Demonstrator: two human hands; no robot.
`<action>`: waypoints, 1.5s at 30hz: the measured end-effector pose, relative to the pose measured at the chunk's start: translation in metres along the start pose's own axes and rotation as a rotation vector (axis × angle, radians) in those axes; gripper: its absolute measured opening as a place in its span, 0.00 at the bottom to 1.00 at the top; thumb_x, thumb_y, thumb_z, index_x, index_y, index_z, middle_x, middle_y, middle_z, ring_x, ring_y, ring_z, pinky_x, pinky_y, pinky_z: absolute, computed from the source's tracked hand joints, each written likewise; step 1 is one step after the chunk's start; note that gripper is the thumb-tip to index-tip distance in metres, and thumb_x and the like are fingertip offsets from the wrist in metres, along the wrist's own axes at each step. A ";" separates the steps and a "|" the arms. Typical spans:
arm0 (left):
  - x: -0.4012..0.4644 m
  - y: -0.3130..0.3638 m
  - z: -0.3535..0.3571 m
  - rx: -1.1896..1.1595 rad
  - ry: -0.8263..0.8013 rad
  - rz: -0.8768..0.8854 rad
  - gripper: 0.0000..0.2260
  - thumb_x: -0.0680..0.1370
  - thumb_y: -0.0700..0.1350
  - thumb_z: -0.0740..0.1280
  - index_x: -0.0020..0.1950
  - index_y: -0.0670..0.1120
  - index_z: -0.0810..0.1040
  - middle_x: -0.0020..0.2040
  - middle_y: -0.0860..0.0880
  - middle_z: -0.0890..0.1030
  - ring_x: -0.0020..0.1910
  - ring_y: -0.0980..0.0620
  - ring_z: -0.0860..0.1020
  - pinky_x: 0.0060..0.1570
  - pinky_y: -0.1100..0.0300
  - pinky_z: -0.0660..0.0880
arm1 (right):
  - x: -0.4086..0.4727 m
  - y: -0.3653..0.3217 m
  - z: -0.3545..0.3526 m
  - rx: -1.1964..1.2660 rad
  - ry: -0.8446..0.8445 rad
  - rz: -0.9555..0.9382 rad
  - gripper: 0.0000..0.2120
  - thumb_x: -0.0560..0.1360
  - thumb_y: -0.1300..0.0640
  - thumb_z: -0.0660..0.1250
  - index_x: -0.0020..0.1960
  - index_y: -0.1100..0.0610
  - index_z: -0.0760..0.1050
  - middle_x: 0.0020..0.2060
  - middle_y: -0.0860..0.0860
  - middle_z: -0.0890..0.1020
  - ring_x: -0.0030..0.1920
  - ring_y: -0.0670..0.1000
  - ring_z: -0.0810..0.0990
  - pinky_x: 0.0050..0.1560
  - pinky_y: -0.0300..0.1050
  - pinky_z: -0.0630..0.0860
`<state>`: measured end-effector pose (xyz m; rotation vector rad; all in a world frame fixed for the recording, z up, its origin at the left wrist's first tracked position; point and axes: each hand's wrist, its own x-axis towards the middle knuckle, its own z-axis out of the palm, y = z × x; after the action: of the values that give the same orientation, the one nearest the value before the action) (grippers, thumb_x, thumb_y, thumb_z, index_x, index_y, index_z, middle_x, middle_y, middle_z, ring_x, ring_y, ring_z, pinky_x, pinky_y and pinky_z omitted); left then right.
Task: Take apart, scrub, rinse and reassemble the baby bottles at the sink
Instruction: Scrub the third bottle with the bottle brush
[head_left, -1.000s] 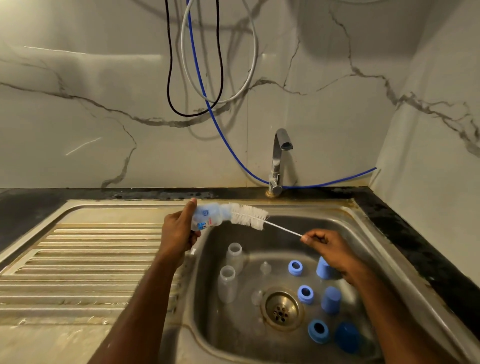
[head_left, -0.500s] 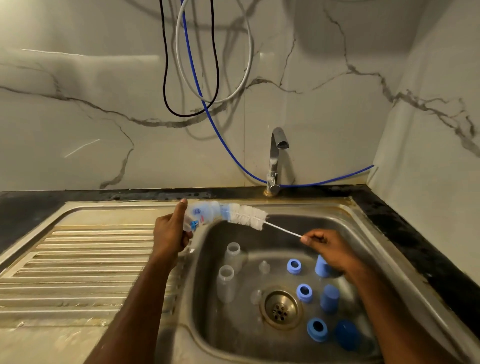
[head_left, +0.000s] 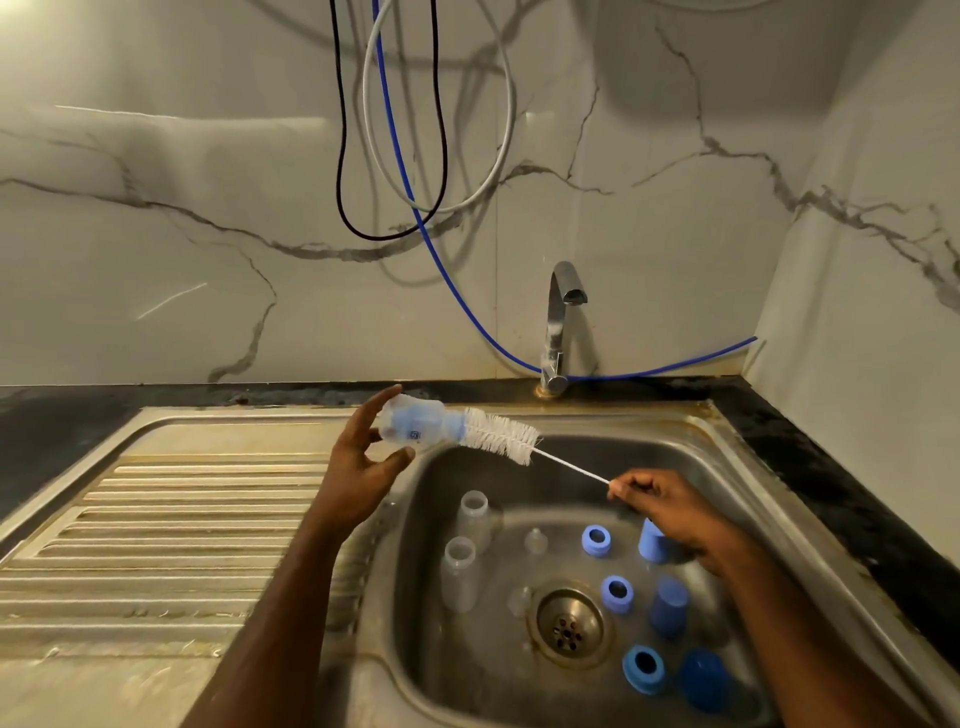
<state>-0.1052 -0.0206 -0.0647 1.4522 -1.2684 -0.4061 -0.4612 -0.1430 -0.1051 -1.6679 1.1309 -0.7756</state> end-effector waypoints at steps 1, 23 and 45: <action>0.000 -0.001 0.000 0.025 0.003 0.015 0.29 0.77 0.39 0.74 0.74 0.56 0.70 0.69 0.55 0.73 0.62 0.49 0.78 0.52 0.50 0.83 | -0.001 0.001 -0.001 0.001 0.001 0.004 0.08 0.80 0.57 0.68 0.45 0.57 0.84 0.41 0.50 0.86 0.45 0.45 0.82 0.47 0.33 0.76; 0.003 0.011 -0.002 -0.473 0.022 -0.636 0.29 0.80 0.66 0.60 0.47 0.38 0.78 0.30 0.42 0.73 0.19 0.53 0.64 0.19 0.66 0.62 | -0.003 -0.006 0.002 0.076 0.118 -0.045 0.03 0.77 0.62 0.71 0.48 0.58 0.83 0.41 0.51 0.86 0.43 0.46 0.82 0.42 0.28 0.75; 0.001 0.009 -0.002 -0.376 -0.017 -0.154 0.21 0.82 0.39 0.65 0.72 0.56 0.72 0.66 0.51 0.75 0.59 0.44 0.80 0.46 0.51 0.82 | 0.002 -0.001 0.011 -0.096 -0.034 -0.002 0.12 0.80 0.49 0.67 0.44 0.55 0.84 0.36 0.50 0.82 0.36 0.42 0.77 0.45 0.37 0.73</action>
<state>-0.1070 -0.0187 -0.0558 1.2277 -1.0293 -0.7210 -0.4508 -0.1408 -0.1084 -1.7548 1.1591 -0.7015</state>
